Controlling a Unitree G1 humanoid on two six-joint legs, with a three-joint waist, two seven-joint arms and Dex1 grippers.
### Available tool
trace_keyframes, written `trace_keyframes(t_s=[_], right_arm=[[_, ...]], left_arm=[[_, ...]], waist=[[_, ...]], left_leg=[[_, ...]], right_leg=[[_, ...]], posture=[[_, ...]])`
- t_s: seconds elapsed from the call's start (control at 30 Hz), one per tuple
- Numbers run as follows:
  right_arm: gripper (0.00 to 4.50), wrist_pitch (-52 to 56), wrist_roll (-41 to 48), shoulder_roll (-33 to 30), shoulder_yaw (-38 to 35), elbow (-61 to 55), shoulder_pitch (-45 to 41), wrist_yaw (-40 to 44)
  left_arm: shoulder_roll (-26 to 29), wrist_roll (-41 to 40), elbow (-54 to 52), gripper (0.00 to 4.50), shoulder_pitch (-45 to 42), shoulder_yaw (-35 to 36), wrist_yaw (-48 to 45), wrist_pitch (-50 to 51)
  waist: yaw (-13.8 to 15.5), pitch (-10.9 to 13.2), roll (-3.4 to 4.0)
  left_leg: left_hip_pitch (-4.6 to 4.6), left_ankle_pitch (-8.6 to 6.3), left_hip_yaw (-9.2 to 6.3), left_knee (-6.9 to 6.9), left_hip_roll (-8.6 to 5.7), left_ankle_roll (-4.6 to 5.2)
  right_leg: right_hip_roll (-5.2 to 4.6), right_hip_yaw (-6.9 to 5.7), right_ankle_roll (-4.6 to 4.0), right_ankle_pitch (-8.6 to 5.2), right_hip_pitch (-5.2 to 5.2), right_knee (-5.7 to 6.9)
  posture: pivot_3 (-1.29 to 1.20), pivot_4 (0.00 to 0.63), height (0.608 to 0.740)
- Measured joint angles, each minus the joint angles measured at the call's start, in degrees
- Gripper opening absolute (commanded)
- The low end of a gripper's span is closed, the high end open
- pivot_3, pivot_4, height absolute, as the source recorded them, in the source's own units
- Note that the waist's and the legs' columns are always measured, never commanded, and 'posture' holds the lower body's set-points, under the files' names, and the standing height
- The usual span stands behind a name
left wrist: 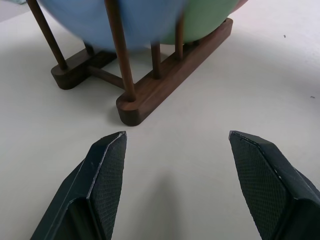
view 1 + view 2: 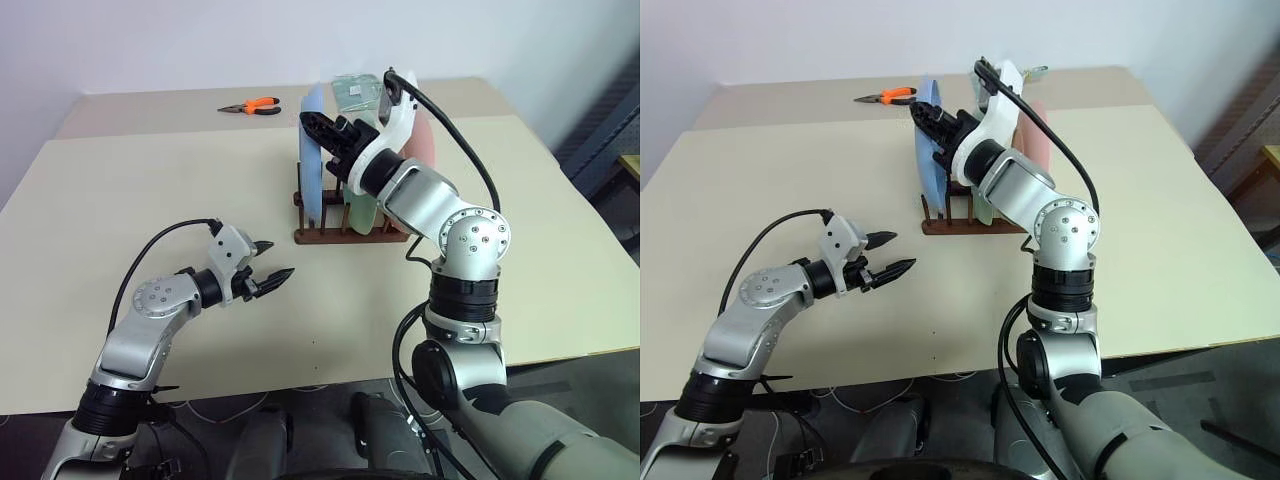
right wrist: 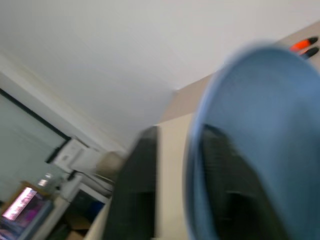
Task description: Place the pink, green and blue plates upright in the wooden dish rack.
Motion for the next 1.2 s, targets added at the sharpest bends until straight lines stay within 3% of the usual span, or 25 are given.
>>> trace_keyframes(t_s=[0.03, 0.23, 0.33, 0.43, 0.53, 0.63, 0.7, 0.83, 1.03, 1.2], right_arm=[[2.90, -0.8, -2.7, -1.6, 2.0, 0.0, 0.0, 1.5], [2.90, -11.7, -21.2, -15.9, 14.3, -5.8, 0.0, 16.4], [2.90, -18.0, -24.6, -23.8, 14.1, -13.2, 0.5, 26.8], [2.90, -19.0, -20.3, -30.9, 6.6, -19.2, 7.8, 35.3], [2.90, -16.9, -16.8, -40.1, -5.4, -18.3, 21.2, 42.1], [2.90, -16.7, -18.0, -46.9, -12.9, -17.1, 37.3, 49.2], [2.90, -17.9, -20.5, -47.8, -13.4, -15.4, 42.8, 51.8], [2.90, -25.2, -28.2, -46.7, -10.0, -11.3, 45.6, 52.5], [2.90, -35.3, -37.3, -44.6, -2.2, -0.2, 42.6, 54.6], [2.90, -40.4, -40.0, -42.7, -0.8, 5.9, 39.8, 55.2]], left_arm=[[0.0, 0.0, 0.0, 3.37, 0.0, 0.0, 0.0, 0.0], [-0.1, 0.0, -0.3, 3.37, 0.1, 0.0, 0.5, 0.0], [-0.1, 0.0, -0.6, 3.37, 0.7, 0.2, 0.9, 0.0], [0.0, 0.1, -0.8, 3.37, 1.1, 0.7, 1.2, -0.2], [0.4, 0.6, 0.8, 3.37, 2.8, 2.5, 1.9, -1.3], [0.2, 0.7, 4.4, 3.37, 4.3, 5.2, 2.5, -4.2], [0.3, 1.1, 7.4, 3.37, 5.3, 6.5, 3.1, -5.6], [0.2, 1.1, 10.5, 3.37, 6.7, 8.4, 3.0, -10.0], [0.8, 1.2, 11.8, 3.37, 9.3, 9.9, 2.9, -12.9], [0.5, 2.1, 11.5, 3.37, 9.6, 9.5, 3.4, -13.6]], waist=[[0.0, 0.0, 0.00], [0.1, 0.0, 0.00], [0.1, 0.0, -0.05], [0.6, -0.1, -0.23], [1.2, -0.1, -0.19], [1.5, -0.1, -0.16], [0.7, 0.0, -0.05], [0.1, 0.0, -0.07], [0.7, 0.0, -0.05], [0.7, 0.0, -0.07]], left_leg=[[0.00, 0.00, 0.00, 0.00, 0.00, 0.00], [-0.08, 0.00, 0.03, 0.01, -0.01, 0.00], [-0.06, 0.00, 0.02, 0.00, -0.01, 0.00], [0.02, -0.01, -0.11, 0.03, 0.00, 0.01], [0.01, -0.01, 0.01, 0.13, -0.12, 0.01], [0.12, -0.08, 0.07, 0.07, -0.03, 0.12], [0.11, -0.09, 0.14, 0.06, 0.01, 0.13], [0.19, -0.09, 0.22, 0.05, 0.11, 0.12], [0.06, -0.08, 0.21, 0.15, -0.04, 0.11], [0.11, -0.08, 0.19, 0.15, -0.05, 0.11]], right_leg=[[0.00, 0.00, 0.00, 0.00, 0.00, 0.00], [-0.01, 0.00, 0.12, 0.04, -0.03, -0.05], [-0.02, 0.00, 0.16, 0.04, 0.01, -0.12], [-0.03, -0.10, 0.14, -0.19, 0.29, -0.26], [-0.20, -0.03, 0.13, -0.22, 0.39, -0.38], [-0.14, -0.04, 0.15, -0.25, 0.38, -0.36], [-0.11, 0.01, 0.13, -0.23, 0.30, -0.27], [-0.07, -0.01, 0.10, -0.22, 0.33, -0.24], [-0.22, -0.01, 0.12, -0.18, 0.27, -0.29], [-0.21, -0.01, 0.12, -0.19, 0.31, -0.28]], posture=[[0.00, 0.150, 0.740], [0.00, 0.150, 0.740], [0.00, 0.150, 0.740], [0.00, 0.150, 0.740], [0.00, 0.150, 0.740], [0.00, 0.150, 0.740], [0.00, 0.150, 0.740], [0.00, 0.150, 0.740], [0.00, 0.150, 0.740], [0.00, 0.150, 0.740]])
